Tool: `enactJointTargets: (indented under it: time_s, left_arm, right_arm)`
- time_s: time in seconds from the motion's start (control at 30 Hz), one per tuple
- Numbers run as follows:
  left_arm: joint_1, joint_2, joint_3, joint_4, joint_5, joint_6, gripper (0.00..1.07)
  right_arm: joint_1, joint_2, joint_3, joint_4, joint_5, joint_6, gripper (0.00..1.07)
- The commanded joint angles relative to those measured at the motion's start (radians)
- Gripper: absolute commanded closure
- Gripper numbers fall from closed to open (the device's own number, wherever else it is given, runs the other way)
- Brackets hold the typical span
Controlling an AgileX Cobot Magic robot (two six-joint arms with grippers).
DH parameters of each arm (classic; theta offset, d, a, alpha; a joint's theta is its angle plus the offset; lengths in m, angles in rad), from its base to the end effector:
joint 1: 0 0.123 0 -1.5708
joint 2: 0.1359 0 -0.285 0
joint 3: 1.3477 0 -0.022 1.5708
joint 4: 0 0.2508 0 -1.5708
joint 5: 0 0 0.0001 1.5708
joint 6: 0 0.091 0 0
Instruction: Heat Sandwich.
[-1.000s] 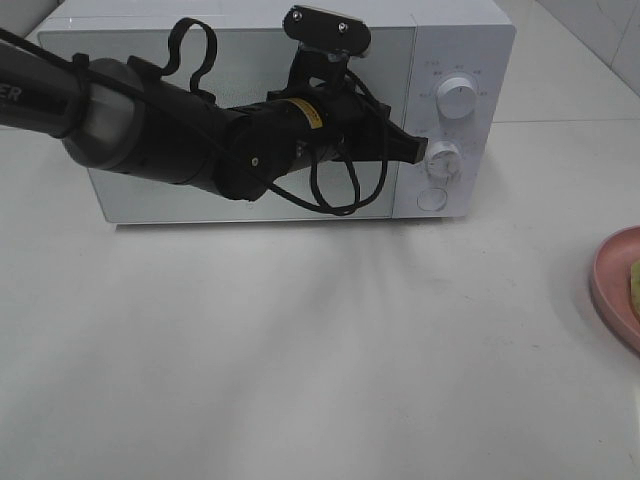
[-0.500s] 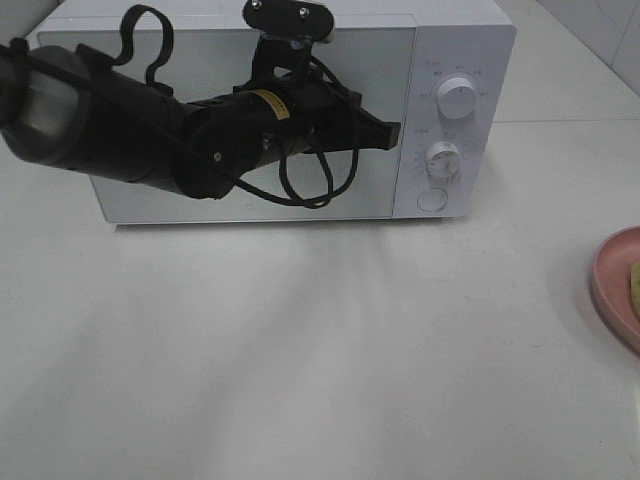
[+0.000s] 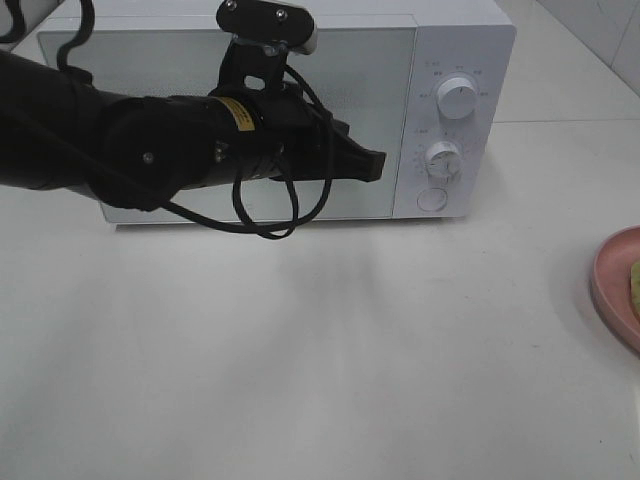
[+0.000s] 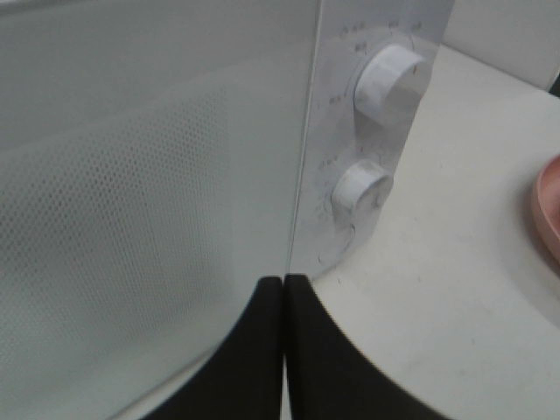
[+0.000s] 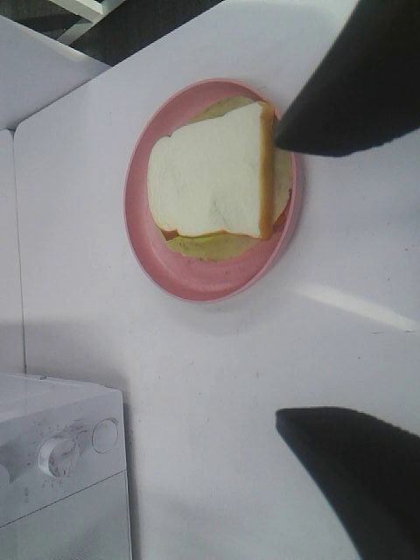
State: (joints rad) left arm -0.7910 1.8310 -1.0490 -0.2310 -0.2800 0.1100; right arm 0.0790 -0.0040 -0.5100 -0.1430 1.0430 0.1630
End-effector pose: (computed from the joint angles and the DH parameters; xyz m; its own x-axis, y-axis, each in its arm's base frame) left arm 0.2850 -0.2801 0.2050 -0.3611 0.2061 -0.9095 0.6326 0.7707 -0.0765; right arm -0.0055 -0.0117 0.2821 -0.4175 0.0570 -0.9069 0.0709 0.9970 0.0300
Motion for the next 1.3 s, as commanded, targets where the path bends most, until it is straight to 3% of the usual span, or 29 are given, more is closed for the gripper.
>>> enactJointTargets:
  time_s: [0.03, 0.07, 0.1, 0.17, 0.2, 0.23, 0.27, 0.3, 0.63, 0.77, 0.8, 0.9, 0.97, 1.3]
  left_arm:
    - [-0.009, -0.052, 0.003, 0.010, 0.142, 0.001, 0.98]
    - [-0.009, -0.077, 0.003, 0.018, 0.215, 0.001, 0.84]
    - [-0.009, -0.077, 0.003, 0.018, 0.215, 0.001, 0.84]
    - [-0.009, -0.097, 0.003, 0.017, 0.271, 0.001, 0.60]
    - [-0.009, -0.108, 0.003, 0.017, 0.300, -0.003, 0.44]
    - [-0.009, -0.129, 0.003, 0.017, 0.355, -0.010, 0.14]
    - [-0.009, -0.129, 0.003, 0.017, 0.355, -0.010, 0.14]
    - [-0.009, -0.138, 0.003, 0.019, 0.390, -0.009, 0.04]
    - [-0.009, -0.294, 0.003, 0.102, 0.763, -0.007, 0.05]
    - [0.012, -0.321, 0.003, 0.123, 0.804, -0.032, 0.05]
    - [0.047, -0.330, 0.003, 0.124, 0.842, -0.069, 0.05]
    - [0.102, -0.334, 0.005, 0.124, 0.895, -0.097, 0.05]
    - [0.178, -0.342, 0.021, 0.118, 0.957, -0.100, 0.05]
    - [0.385, -0.488, 0.147, 0.115, 0.988, -0.100, 0.05]
  right_arm:
    - [-0.009, -0.027, 0.000, 0.000, -0.003, -0.007, 0.31]
    - [-0.009, -0.027, 0.000, 0.000, -0.003, -0.007, 0.31]
    - [-0.009, -0.027, 0.000, 0.000, -0.003, -0.007, 0.31]
    - [-0.009, -0.027, 0.000, 0.000, -0.003, -0.007, 0.31]
    - [-0.009, -0.027, 0.000, 0.000, -0.003, -0.007, 0.31]
    - [-0.009, -0.027, 0.000, 0.000, -0.003, -0.007, 0.31]
    - [-0.009, -0.027, 0.000, 0.000, -0.003, -0.007, 0.31]
    - [-0.009, -0.027, 0.000, 0.000, -0.003, -0.007, 0.31]
    - [-0.009, -0.027, 0.000, 0.000, -0.003, -0.007, 0.31]
    - [-0.009, -0.027, 0.000, 0.000, -0.003, -0.007, 0.31]
    - [-0.009, -0.027, 0.000, 0.000, -0.003, -0.007, 0.31]
    - [-0.009, -0.027, 0.000, 0.000, -0.003, -0.007, 0.31]
    - [-0.009, -0.027, 0.000, 0.000, -0.003, -0.007, 0.31]
    - [-0.009, -0.027, 0.000, 0.000, -0.003, -0.007, 0.31]
